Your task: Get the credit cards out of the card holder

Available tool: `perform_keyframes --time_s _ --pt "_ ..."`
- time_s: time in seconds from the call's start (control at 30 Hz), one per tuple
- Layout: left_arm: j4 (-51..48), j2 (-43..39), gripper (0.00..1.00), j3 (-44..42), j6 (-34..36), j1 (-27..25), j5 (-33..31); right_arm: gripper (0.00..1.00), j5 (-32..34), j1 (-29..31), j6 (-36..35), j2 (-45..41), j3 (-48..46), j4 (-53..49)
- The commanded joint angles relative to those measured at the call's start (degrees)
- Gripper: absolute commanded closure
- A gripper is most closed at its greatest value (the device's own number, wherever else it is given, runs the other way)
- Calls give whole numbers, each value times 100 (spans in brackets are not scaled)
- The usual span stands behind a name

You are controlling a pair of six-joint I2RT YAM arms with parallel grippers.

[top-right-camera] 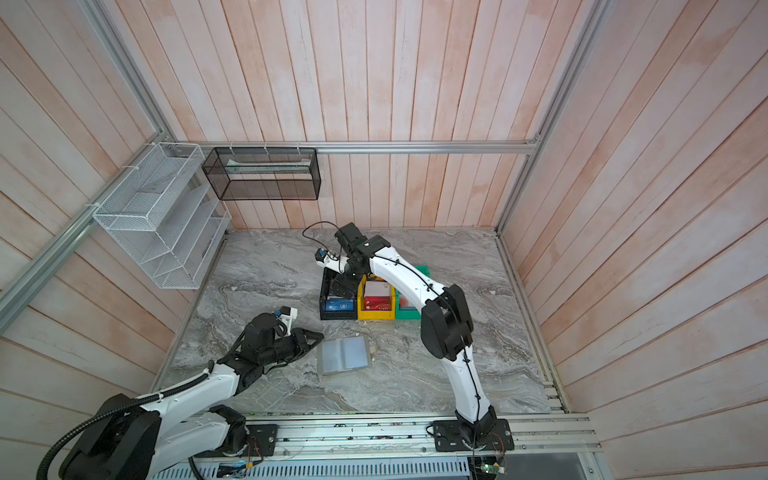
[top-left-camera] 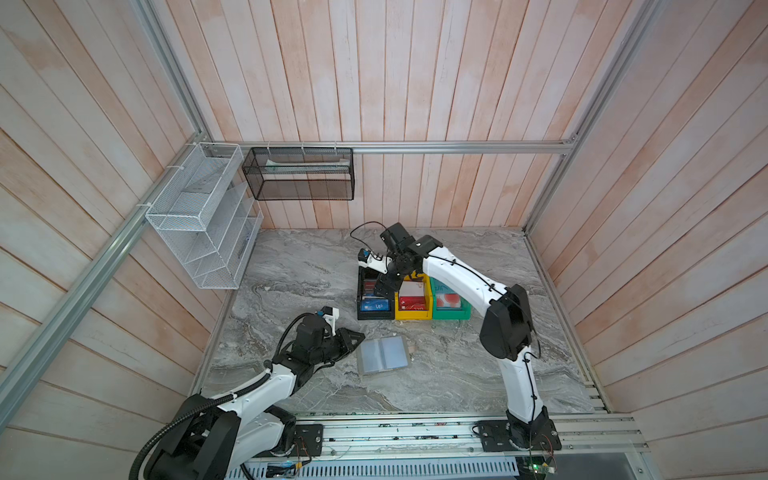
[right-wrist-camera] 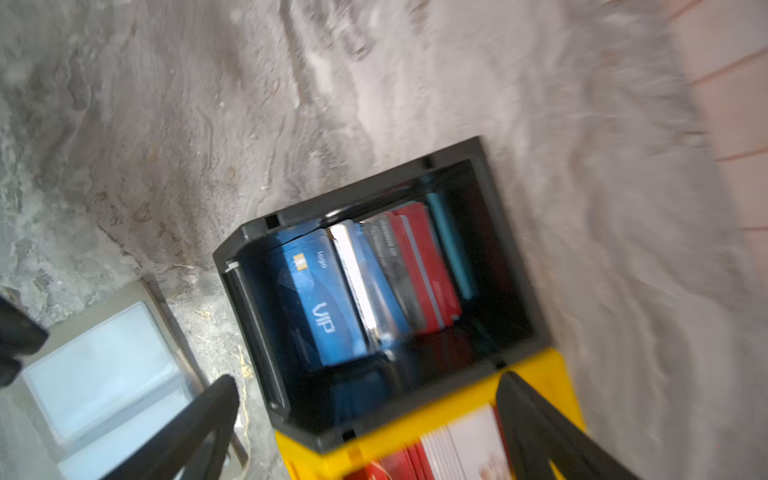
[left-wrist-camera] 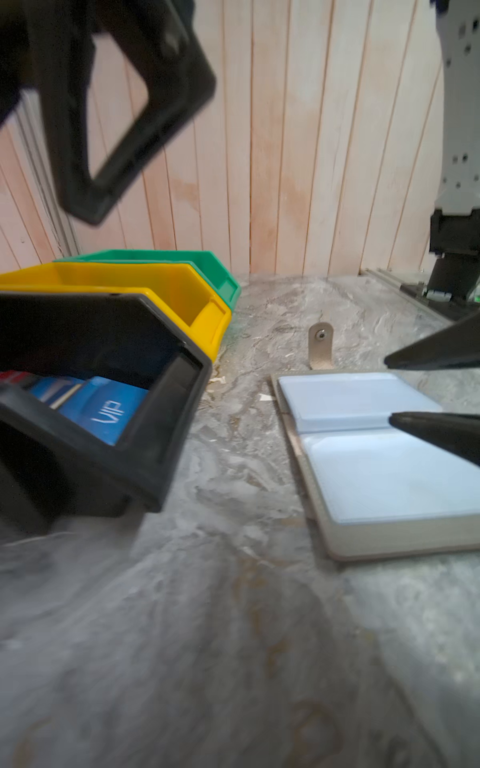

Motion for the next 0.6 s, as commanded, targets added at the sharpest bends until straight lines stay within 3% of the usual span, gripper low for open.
perform_keyframes --time_s 0.0,0.07,0.1,0.13,0.23,0.3,0.37,0.47,0.57 --pt "-855 -74 66 730 808 308 -162 2 532 -657 705 -1066 -573 396" --pt "-1417 61 59 1404 1268 588 -391 2 444 -1266 1233 -1781 -1392 1006" --pt "-1642 130 51 1717 1489 697 -563 2 347 -1562 1513 -2071 -1798 1313" --pt "-1865 223 11 2059 1755 800 -900 2 185 -1943 1815 -2428 -2285 1695" --pt "-2066 413 6 2735 2498 994 -2145 2 -598 -3086 2613 -3406 -3825 3058" --pt "-1540 451 5 2715 3016 1072 -2873 2 -1131 -3704 2856 -3995 -4834 3982" --pt "-620 486 3 2399 3723 1131 -3575 2 -1131 -4031 2825 -4509 -5750 4735" --pt "1016 582 0 1602 4390 1339 -4031 2 -811 -4192 2634 -4979 -6869 5700" --pt "2058 842 0 998 4348 1746 -3719 2 -273 -4236 2767 -5162 -7677 6652"
